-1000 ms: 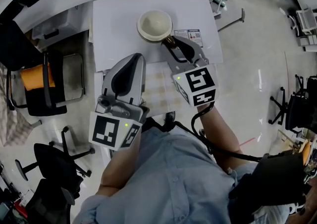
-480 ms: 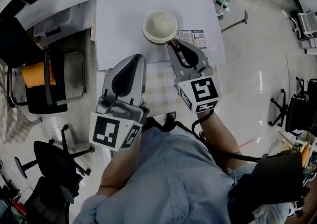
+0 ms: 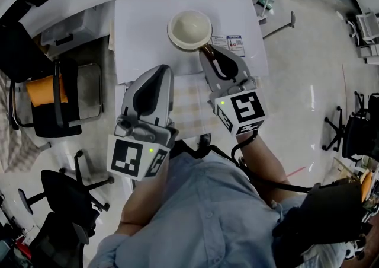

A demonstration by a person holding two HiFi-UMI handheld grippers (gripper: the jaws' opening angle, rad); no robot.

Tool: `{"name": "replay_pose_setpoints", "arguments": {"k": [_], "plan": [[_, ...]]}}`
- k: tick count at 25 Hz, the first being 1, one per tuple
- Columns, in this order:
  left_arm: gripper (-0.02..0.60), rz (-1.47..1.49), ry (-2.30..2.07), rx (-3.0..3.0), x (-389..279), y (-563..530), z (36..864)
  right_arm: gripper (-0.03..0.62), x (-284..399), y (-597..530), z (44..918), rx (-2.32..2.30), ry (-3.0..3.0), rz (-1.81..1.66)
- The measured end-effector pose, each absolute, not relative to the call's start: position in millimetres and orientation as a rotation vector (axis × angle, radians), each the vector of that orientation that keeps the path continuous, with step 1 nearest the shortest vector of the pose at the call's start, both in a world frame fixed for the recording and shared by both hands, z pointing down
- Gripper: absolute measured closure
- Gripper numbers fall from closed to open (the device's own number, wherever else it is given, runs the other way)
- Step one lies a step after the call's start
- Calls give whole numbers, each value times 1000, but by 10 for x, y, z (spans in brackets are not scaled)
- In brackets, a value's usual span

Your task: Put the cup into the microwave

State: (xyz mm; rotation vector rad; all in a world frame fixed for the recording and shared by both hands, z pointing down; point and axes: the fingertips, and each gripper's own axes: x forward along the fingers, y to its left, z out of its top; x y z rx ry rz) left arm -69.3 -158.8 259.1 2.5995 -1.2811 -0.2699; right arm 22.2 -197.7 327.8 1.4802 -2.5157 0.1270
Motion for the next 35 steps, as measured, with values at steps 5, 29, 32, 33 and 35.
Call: {"name": "replay_pose_setpoints", "arguments": {"k": [5,29,32,33,35], "plan": [[577,-267,-1240,2635,-642,-1613,2560,545,196,-2000,3197,1488,-2540,128],[577,-271,-1504,2607,-610,-322,2956,545,140,-792,3434,1309,-2686,62],[577,-273,-1525,2601,-604,-186,2984,545,142,-644,3522,1288,-2686,72],[577,-273,-1529,2598,-599,-153,3003,545,144,-607,3555,1282,-2685,75],[577,-270,-1533,2589,-589,-95,3062,545,149,-543,3632,1272,-2684,82]]}}
